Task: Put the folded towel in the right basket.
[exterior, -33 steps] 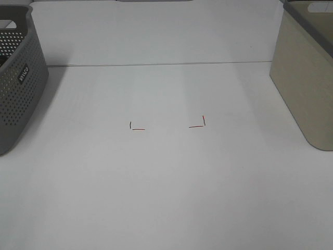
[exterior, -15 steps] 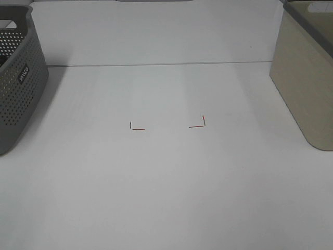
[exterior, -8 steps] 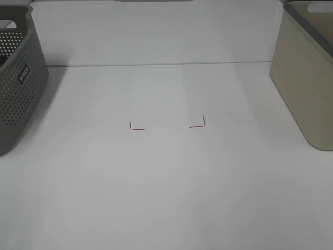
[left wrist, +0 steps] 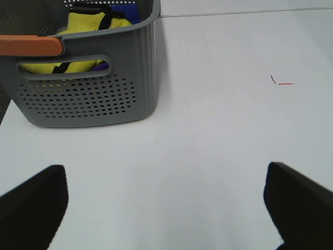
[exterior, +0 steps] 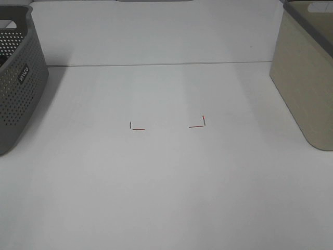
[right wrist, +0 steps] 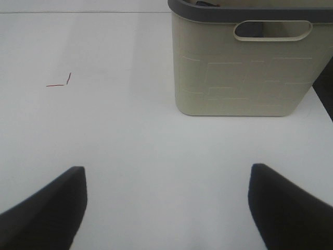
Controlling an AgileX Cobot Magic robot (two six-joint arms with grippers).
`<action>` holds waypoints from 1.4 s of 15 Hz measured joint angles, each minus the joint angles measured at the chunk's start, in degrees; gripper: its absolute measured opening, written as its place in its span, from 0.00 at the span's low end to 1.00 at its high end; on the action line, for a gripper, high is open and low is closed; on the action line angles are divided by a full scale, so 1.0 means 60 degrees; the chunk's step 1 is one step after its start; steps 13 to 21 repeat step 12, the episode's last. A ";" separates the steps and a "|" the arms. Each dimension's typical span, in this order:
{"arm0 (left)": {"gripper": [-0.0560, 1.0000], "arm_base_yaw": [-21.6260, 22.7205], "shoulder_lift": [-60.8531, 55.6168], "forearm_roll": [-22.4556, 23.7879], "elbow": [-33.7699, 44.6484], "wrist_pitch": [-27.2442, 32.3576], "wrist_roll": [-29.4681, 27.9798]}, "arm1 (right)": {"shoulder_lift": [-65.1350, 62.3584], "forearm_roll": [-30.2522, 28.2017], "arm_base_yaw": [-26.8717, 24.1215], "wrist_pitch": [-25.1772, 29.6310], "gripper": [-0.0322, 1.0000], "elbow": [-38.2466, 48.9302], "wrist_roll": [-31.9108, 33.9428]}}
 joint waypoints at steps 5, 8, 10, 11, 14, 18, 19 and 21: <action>0.97 0.0000 0.0000 0.0000 0.0000 0.0000 0.0000 | 0.0000 0.0000 0.0000 0.0000 0.81 0.0000 0.0000; 0.97 0.0000 0.0000 0.0000 0.0000 0.0000 0.0000 | 0.0000 0.0000 0.0000 0.0000 0.81 0.0000 0.0000; 0.97 0.0000 0.0000 0.0000 0.0000 0.0000 0.0000 | 0.0000 0.0000 0.0000 0.0000 0.81 0.0000 0.0000; 0.97 0.0000 0.0000 0.0000 0.0000 0.0000 0.0000 | 0.0000 0.0000 0.0000 0.0000 0.81 0.0000 0.0000; 0.97 0.0000 0.0000 0.0000 0.0000 0.0000 0.0000 | 0.0000 0.0000 0.0000 0.0000 0.81 0.0000 0.0000; 0.97 0.0000 0.0000 0.0000 0.0000 0.0000 0.0000 | 0.0000 0.0000 0.0000 0.0000 0.81 0.0000 0.0000; 0.97 0.0000 0.0000 0.0000 0.0000 0.0000 0.0000 | 0.0000 0.0000 0.0000 0.0000 0.81 0.0000 0.0000; 0.97 0.0000 0.0000 0.0000 0.0000 0.0000 0.0000 | 0.0000 0.0000 0.0000 0.0000 0.81 0.0000 0.0000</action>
